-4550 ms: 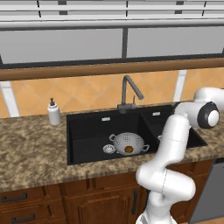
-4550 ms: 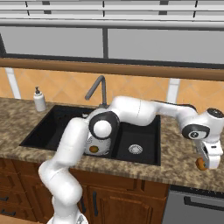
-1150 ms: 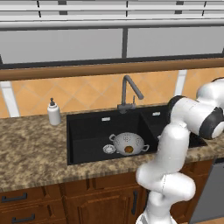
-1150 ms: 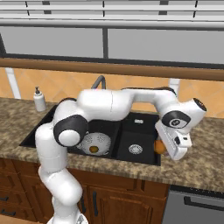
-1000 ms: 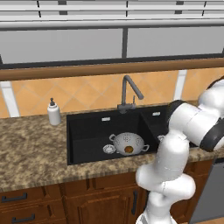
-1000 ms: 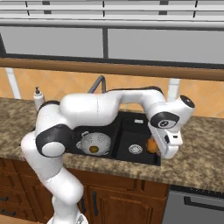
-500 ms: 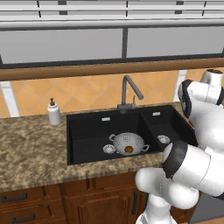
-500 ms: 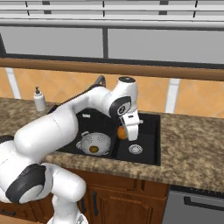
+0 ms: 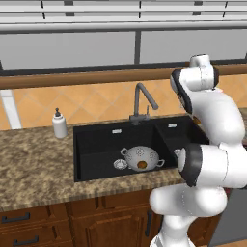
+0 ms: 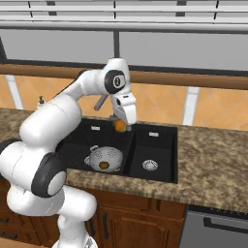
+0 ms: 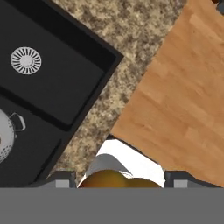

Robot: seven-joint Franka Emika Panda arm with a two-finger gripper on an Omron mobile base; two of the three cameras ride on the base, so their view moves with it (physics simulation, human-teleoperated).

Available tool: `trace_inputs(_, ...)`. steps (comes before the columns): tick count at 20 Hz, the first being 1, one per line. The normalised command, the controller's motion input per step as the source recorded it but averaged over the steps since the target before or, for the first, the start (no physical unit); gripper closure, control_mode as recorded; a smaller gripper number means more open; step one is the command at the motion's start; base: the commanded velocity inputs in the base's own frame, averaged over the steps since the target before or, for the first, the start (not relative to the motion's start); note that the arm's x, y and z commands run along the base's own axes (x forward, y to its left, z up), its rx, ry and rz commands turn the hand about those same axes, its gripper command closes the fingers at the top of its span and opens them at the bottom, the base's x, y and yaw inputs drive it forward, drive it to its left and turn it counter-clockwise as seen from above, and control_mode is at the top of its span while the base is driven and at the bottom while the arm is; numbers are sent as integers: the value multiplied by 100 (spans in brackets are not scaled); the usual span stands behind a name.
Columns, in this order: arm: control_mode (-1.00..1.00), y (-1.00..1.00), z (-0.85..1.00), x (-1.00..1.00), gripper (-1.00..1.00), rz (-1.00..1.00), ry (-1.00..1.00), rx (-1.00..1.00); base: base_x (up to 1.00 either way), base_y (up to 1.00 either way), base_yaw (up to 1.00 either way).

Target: Put the colander in the sink, put the peach, mango in the colander, and turn on the sink faucet and pour water over the colander.

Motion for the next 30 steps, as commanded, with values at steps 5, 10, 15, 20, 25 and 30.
trace_inputs(5,-100,66,0,-8,100,16,-29,4,0,0,0)
trace_inputs(10,-100,78,0,-3,100,14,-48,7,0,0,0)
trace_inputs(15,-100,76,0,3,100,16,-27,2,0,0,0)
trace_inputs(20,-100,75,0,27,100,9,0,0,0,0,0)
trace_inputs(25,-100,98,-1,45,100,4,0,-4,0,0,0)
trace_inputs(30,-100,76,-32,49,100,0,0,-11,0,0,0)
